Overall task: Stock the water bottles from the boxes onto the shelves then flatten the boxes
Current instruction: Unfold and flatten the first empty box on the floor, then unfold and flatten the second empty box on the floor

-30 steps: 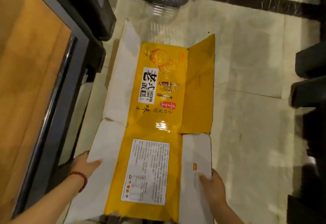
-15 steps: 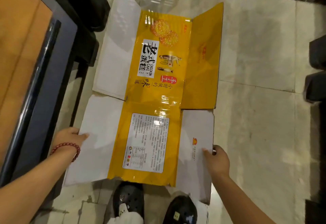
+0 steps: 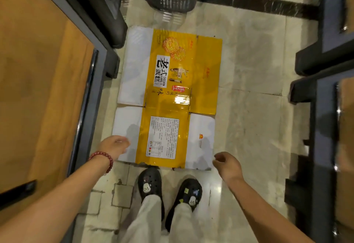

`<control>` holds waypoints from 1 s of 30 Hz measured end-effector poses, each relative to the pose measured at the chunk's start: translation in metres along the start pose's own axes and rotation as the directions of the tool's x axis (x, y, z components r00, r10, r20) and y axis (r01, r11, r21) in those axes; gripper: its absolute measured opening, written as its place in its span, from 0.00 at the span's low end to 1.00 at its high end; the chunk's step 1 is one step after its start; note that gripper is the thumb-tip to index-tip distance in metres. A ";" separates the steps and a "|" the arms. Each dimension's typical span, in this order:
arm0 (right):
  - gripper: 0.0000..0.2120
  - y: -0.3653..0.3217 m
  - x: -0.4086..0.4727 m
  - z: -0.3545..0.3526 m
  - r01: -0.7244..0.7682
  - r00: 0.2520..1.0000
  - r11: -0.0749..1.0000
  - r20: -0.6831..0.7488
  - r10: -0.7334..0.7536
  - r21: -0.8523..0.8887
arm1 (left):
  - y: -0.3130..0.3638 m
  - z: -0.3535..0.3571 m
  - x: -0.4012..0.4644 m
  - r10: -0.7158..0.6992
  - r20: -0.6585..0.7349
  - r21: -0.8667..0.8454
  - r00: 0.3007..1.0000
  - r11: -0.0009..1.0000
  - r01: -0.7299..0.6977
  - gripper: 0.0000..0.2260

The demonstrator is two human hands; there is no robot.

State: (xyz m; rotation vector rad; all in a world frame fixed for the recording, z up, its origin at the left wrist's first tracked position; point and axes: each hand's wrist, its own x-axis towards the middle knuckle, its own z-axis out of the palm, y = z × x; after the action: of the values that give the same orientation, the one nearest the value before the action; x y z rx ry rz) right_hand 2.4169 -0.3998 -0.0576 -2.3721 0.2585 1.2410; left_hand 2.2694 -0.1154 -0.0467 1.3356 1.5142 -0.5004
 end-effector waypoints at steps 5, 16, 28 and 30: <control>0.12 -0.065 -0.100 -0.058 0.082 0.995 0.993 0.050 -0.086 0.080 | 0.075 -0.036 -0.126 0.115 0.124 -0.055 0.985 0.992 -0.109 0.04; 0.09 -0.150 -0.297 -0.153 0.320 0.941 0.857 -0.030 -0.337 0.403 | 0.139 -0.126 -0.336 0.354 0.158 -0.242 0.922 0.919 -0.312 0.06; 0.10 -0.175 -0.388 -0.188 0.653 0.718 0.615 -0.103 -0.688 0.443 | 0.078 -0.164 -0.456 0.615 -0.227 -0.342 0.755 0.675 -0.653 0.10; 0.11 -0.175 -0.394 -0.190 0.678 0.680 0.604 -0.043 -0.732 0.419 | 0.061 -0.159 -0.471 0.571 -0.310 -0.380 0.760 0.658 -0.650 0.14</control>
State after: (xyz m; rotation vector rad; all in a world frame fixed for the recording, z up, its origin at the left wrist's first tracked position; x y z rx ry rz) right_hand 2.3917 -0.3509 0.4099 -1.7173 -0.4197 0.8276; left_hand 2.2015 -0.1951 0.4429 1.4056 1.0948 0.4119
